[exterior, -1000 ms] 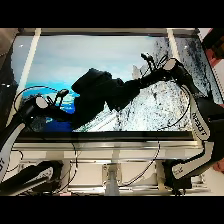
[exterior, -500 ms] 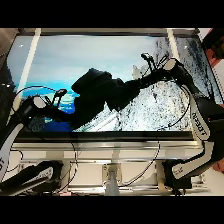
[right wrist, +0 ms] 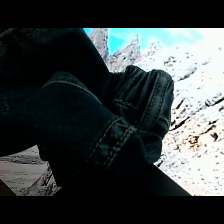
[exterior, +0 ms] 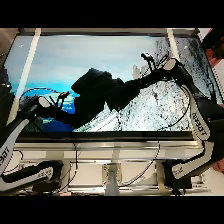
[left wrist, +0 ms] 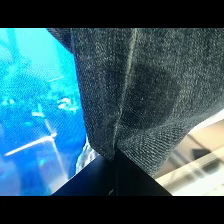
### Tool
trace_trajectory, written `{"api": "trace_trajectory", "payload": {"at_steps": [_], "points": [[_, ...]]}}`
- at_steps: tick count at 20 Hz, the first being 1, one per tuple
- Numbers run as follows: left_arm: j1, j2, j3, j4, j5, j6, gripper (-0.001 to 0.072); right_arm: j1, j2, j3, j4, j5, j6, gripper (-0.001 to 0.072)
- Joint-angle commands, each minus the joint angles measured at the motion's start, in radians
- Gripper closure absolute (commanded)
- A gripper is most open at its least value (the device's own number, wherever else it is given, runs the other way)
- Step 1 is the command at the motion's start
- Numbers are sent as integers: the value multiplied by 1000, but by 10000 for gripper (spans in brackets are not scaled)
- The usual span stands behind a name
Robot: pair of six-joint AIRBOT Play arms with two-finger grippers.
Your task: Fold the clothes and pants, and hang the long-sleeved shirts on hangers.
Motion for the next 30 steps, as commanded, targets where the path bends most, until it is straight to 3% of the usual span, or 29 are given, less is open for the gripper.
{"api": "trace_trajectory", "payload": {"at_steps": [1, 5, 10, 14, 17, 21, 26, 30], "points": [[0, 0, 26, -89, 19, 27, 666, 0, 17, 2, -1, 24, 0, 669], [9, 90, 226, -74, -76, 27, 667, -1, 136, 39, -66, 20, 0, 669], [11, 353, 520, -70, -68, 23, 667, 0, 362, 126, -85, 18, 26, 670], [11, 614, 579, -53, 168, 23, 667, -1, 546, 153, -86, 11, 27, 670], [11, 764, 579, 46, 353, 23, 667, -1, 668, 153, -105, 16, 35, 670], [11, 869, 579, 230, 412, 17, 667, -1, 816, 153, -177, 48, 70, 670], [11, 873, 579, 607, 374, -260, 667, -1, 911, 153, -461, 58, 150, 670], [16, 785, 579, 685, 212, -269, 667, -1, 863, 143, -623, 145, 182, 670]]}}
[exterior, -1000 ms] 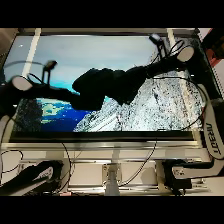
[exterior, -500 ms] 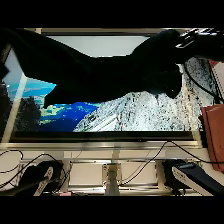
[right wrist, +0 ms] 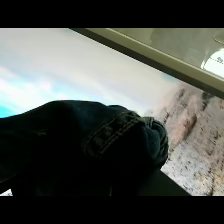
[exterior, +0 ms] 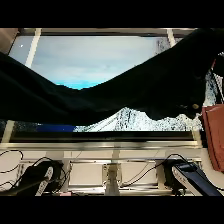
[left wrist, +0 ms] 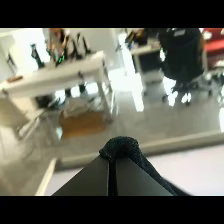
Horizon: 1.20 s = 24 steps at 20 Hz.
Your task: Fold the clothes and pants, and hang the long-sleeved shirts on hangers.
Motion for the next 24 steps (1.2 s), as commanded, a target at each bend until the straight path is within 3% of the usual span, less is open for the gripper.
{"api": "trace_trajectory", "payload": {"at_steps": [1, 4, 6, 9, 12, 16, 20, 24], "points": [[12, -86, 1, 154, -140, -51, 667, 0, -36, -16, -202, 82, 33, 670], [73, -228, 1, 197, -202, -61, 667, -7, -116, -64, -418, 89, 66, 672], [121, -325, 1, 197, -199, -117, 667, -80, -190, -68, -400, 48, 130, 672], [156, -462, 1, 195, -198, -137, 667, -232, -313, -67, -259, -17, 174, 673], [154, -575, 1, 161, -162, -137, 667, -367, -436, -67, 47, -19, 149, 674], [146, -712, 1, 36, -5, -137, 667, -437, -620, -67, 351, -11, 47, 675], [115, -829, 1, 29, 232, -137, 667, -437, -776, -67, 363, -72, 33, 674], [87, -950, 1, 29, 427, -137, 667, -435, -859, -67, 406, -299, 35, 672]]}}
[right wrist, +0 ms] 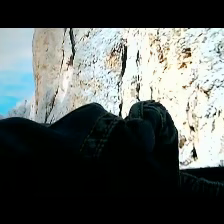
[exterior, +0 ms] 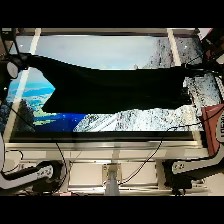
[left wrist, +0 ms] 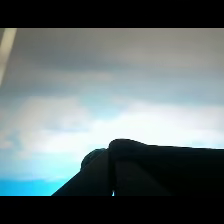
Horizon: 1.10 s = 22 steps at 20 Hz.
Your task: Fold the clothes and pants, and hang the long-sleeved shirts on hangers.
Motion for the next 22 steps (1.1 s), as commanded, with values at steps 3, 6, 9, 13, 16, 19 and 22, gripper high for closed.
{"api": "trace_trajectory", "payload": {"at_steps": [3, 6, 9, 13, 16, 19, 22], "points": [[-30, -171, 1, -11, 264, -74, 667, 11, -87, 0, 89, -402, 60, 671], [-30, -243, 1, -11, 386, -218, 666, 33, -107, 0, 90, -614, 90, 671], [-33, -302, 1, -11, 497, -240, 666, 47, -147, 0, 90, -686, 91, 670], [-46, -364, 2, -11, 570, -240, 666, 63, -226, 0, 93, -687, 92, 670], [-56, -382, 2, -11, 631, -240, 660, 64, -246, 0, 105, -682, 99, 669], [-59, -382, 2, -10, 694, -239, 278, 64, -245, 0, 101, -682, 98, 145], [-58, -378, 2, -11, 722, -240, -1, 63, -244, 0, 101, -663, 98, 31]]}}
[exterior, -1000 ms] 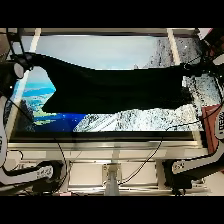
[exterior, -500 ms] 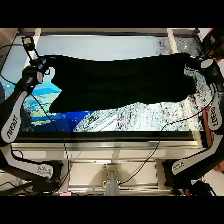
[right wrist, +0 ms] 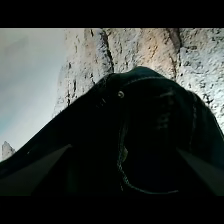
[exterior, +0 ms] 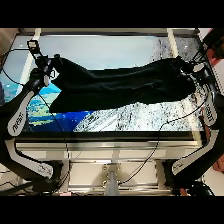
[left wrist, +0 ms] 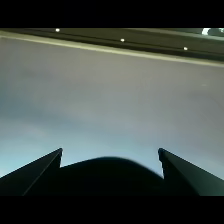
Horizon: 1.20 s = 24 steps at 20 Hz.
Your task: Fold the clothes and pants, and hang the long-sleeved shirts on hangers.
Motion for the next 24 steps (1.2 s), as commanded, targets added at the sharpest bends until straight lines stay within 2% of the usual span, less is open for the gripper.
{"api": "trace_trajectory", "payload": {"at_steps": [1, 6, 7, 8, 9, 11, 12, 13, 16, 19, 21, 24], "points": [[-2, 3, 1, 1, 48, 0, -1, -3, -2, 7, -2, 33, 0, 32], [13, 95, 1, 1, 46, 0, 13, -57, 42, 80, -71, 135, 1, 37], [23, 121, 1, 1, 46, 0, 66, -85, 62, 91, -97, 164, 2, 49], [34, 150, 1, 1, 45, 0, 171, -120, 84, 95, -114, 204, 6, 119], [43, 177, 1, 1, 43, 0, 217, -159, 100, 95, -127, 250, 21, 187], [58, 237, 1, 1, 31, 0, 218, -254, 109, 95, -132, 388, 58, 214], [63, 266, 1, 1, 14, 0, 218, -304, 107, 93, -134, 477, 69, 264], [68, 287, 1, 1, -8, 0, 218, -349, 104, 89, -133, 562, 69, 282], [72, 317, 1, 1, -73, 0, 218, -457, 72, 82, -133, 828, 66, 268], [71, 314, 1, 1, -150, 0, 218, -488, 17, 82, -134, 988, -2, 267], [71, 313, 1, 1, -206, 0, 218, -473, -14, 82, -133, 991, -20, 254], [71, 313, 1, 0, -253, 0, 219, -415, -54, 82, -132, 887, -19, 225]]}}
